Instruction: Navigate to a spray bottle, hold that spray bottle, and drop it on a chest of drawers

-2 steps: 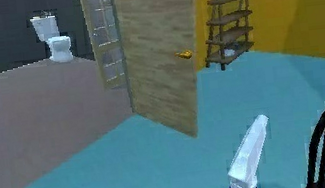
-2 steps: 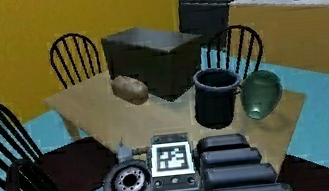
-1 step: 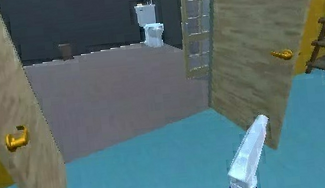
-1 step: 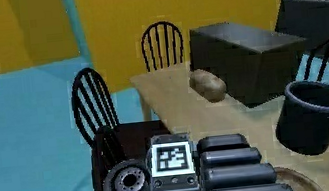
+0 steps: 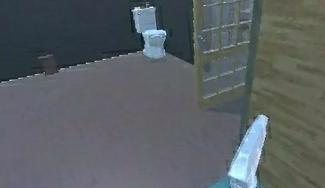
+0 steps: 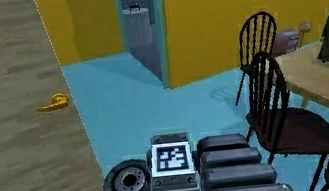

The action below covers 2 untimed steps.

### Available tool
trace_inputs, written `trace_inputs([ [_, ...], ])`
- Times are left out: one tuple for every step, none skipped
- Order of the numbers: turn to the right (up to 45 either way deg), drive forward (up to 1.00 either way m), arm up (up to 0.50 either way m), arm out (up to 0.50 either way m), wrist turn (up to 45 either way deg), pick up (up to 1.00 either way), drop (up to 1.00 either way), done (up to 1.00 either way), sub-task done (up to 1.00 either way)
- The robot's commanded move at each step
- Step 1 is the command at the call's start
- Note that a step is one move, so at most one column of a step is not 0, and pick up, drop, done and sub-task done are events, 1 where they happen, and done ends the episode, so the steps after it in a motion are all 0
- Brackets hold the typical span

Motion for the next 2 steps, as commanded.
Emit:
trace_inputs([
  [0.0, 1.00, 0.00, 0.00, 0.0, 0.00, 0.00, 0.00, 0.00],
  [0.0, 1.00, 0.00, 0.00, 0.0, 0.00, 0.00, 0.00, 0.00],
])
